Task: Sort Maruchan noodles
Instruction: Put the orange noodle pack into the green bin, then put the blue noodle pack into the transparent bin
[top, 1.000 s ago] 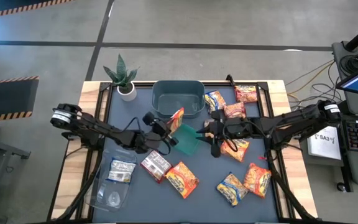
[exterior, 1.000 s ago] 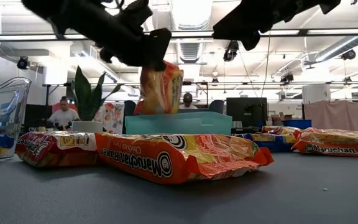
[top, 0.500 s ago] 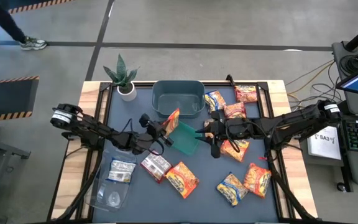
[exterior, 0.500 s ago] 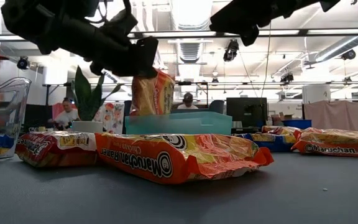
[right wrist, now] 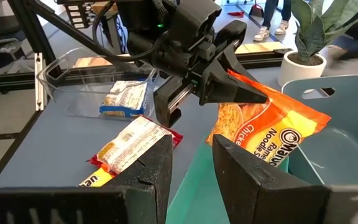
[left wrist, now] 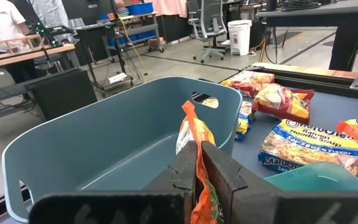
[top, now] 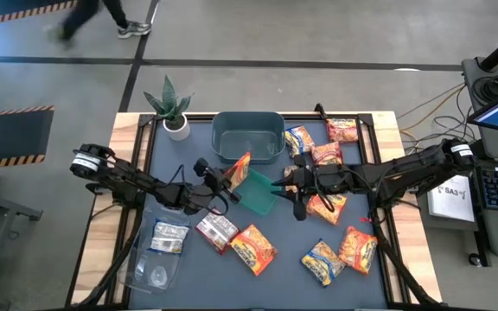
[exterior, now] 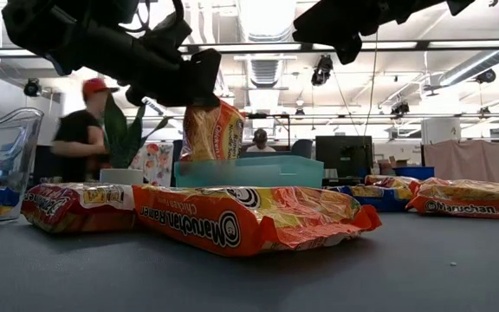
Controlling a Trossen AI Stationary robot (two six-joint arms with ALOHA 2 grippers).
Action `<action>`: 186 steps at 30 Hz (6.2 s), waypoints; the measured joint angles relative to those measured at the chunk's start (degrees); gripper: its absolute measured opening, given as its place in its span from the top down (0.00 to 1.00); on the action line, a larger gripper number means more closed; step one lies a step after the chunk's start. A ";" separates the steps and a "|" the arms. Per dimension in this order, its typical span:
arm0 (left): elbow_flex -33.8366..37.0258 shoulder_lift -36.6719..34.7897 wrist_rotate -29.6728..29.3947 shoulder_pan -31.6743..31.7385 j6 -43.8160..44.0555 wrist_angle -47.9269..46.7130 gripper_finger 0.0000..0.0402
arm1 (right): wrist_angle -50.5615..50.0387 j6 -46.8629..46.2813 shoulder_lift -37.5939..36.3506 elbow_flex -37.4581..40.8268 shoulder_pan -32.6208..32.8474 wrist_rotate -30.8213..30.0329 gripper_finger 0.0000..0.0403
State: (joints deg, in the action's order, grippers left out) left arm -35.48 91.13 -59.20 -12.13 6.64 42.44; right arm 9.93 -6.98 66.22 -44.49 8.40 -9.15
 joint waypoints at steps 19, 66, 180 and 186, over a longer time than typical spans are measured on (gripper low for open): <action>0.04 0.00 0.07 -0.03 4.50 -0.96 0.96 | -0.20 -0.65 0.00 0.00 0.00 0.00 0.74; -6.05 -25.98 9.55 -4.84 -13.22 -33.19 0.67 | -39.43 -45.81 3.84 -11.26 1.87 0.61 0.74; -6.03 -29.38 11.19 -4.40 -22.15 -35.79 0.67 | -41.20 -6.69 21.67 -4.55 -0.57 -12.20 0.60; -6.03 -29.35 11.20 -4.38 -22.17 -35.77 0.67 | -40.85 -6.36 23.04 -4.68 -0.57 -13.12 0.75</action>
State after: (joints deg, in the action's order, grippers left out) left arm -41.52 61.78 -48.00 -16.51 -15.53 6.67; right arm -30.92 -13.34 89.26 -49.17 7.84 -22.27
